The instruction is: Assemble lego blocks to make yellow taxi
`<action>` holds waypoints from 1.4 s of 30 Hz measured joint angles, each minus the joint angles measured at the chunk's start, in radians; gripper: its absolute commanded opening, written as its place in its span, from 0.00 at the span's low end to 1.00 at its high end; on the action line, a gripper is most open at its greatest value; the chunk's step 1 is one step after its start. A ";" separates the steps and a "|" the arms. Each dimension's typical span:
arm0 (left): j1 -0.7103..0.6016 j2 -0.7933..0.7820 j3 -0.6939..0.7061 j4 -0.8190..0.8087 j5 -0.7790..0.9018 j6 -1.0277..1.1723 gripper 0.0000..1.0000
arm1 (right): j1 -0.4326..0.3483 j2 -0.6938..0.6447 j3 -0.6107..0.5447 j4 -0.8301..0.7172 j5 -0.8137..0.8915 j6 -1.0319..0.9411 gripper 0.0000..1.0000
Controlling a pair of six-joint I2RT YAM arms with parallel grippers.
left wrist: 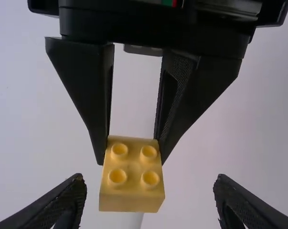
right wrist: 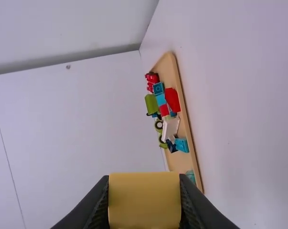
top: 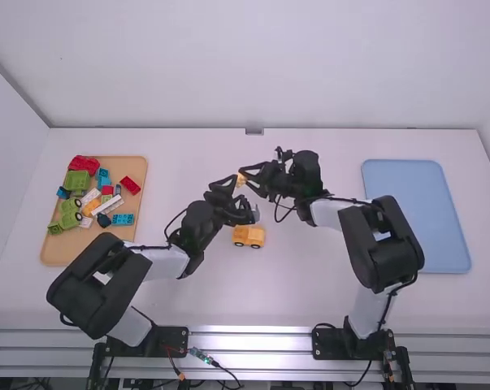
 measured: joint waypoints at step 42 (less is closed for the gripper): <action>0.000 0.000 0.021 -0.055 -0.036 -0.003 0.55 | 0.000 0.001 0.000 -0.001 -0.047 -0.004 0.00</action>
